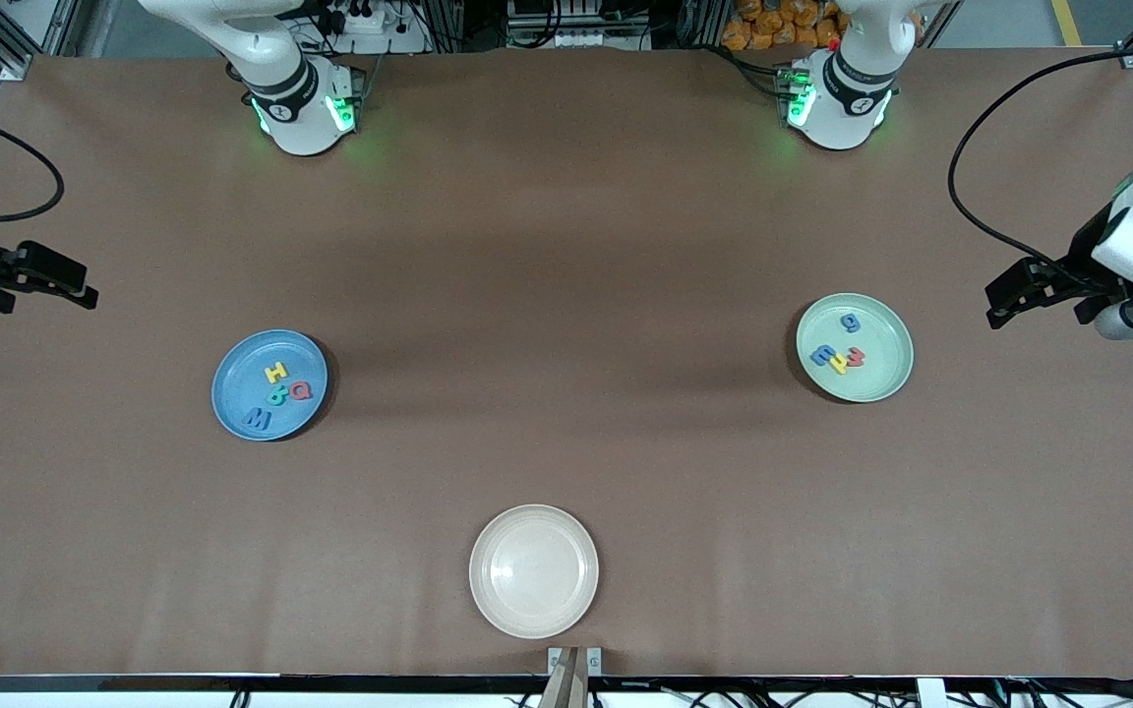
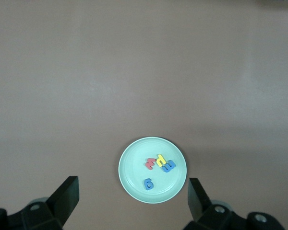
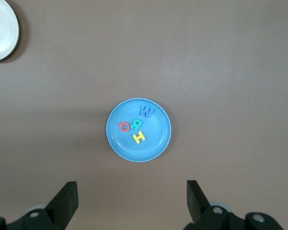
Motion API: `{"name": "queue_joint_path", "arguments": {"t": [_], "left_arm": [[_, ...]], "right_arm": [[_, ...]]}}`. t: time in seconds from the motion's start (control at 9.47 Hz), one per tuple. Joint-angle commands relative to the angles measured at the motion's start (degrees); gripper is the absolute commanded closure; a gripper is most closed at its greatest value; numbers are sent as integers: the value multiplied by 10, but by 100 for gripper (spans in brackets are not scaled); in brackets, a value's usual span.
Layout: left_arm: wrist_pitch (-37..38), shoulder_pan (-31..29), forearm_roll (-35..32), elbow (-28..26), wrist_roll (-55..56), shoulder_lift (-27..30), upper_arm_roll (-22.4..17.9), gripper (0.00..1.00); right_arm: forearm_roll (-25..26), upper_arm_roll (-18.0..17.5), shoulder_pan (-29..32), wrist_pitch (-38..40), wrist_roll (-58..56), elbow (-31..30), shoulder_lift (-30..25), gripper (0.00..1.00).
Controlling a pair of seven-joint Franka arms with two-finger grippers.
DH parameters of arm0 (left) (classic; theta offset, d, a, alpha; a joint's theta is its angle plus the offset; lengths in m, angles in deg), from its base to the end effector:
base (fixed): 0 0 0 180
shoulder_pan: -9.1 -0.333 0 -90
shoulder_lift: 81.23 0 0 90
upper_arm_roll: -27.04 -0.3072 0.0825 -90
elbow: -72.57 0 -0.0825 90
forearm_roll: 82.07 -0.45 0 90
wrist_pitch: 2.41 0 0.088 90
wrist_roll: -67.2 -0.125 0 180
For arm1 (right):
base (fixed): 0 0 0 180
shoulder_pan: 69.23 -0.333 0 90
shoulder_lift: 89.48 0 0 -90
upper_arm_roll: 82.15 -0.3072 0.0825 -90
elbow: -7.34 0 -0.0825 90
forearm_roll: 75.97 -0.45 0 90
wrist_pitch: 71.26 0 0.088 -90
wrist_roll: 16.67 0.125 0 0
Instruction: Sort uppercase to blue plate, lowercase to green plate
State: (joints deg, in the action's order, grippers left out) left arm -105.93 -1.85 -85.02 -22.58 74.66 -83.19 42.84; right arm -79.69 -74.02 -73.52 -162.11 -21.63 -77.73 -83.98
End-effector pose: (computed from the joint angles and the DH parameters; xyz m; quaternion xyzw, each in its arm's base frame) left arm 0.6491 -0.0477 0.5499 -0.9980 -0.0185 -0.0584 0.0145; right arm 0.6501 -0.0317 0.5851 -0.9996 -0.0097 -0.0049 0.0254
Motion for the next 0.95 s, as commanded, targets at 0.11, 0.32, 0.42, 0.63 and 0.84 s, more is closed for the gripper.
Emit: {"name": "queue_joint_path", "arguments": {"t": [0.11, 0.32, 0.42, 0.63, 0.84], "left_arm": [[12, 94, -2, 15, -3, -5, -77, 0], [12, 137, 0, 15, -5, 0, -127, 0], [12, 129, 10, 15, -8, 1, -126, 0], [12, 129, 40, 14, -9, -3, -126, 0], [12, 132, 41, 10, -11, -13, -126, 0]], "right_arm": [[4, 0, 1, 29, 1, 41, 0, 0], [4, 2, 5, 34, 3, 49, -1, 0], [4, 2, 6, 34, 3, 48, -2, 0], [5, 2, 6, 37, 4, 48, -3, 0], [4, 2, 5, 37, 4, 48, -2, 0]]}}
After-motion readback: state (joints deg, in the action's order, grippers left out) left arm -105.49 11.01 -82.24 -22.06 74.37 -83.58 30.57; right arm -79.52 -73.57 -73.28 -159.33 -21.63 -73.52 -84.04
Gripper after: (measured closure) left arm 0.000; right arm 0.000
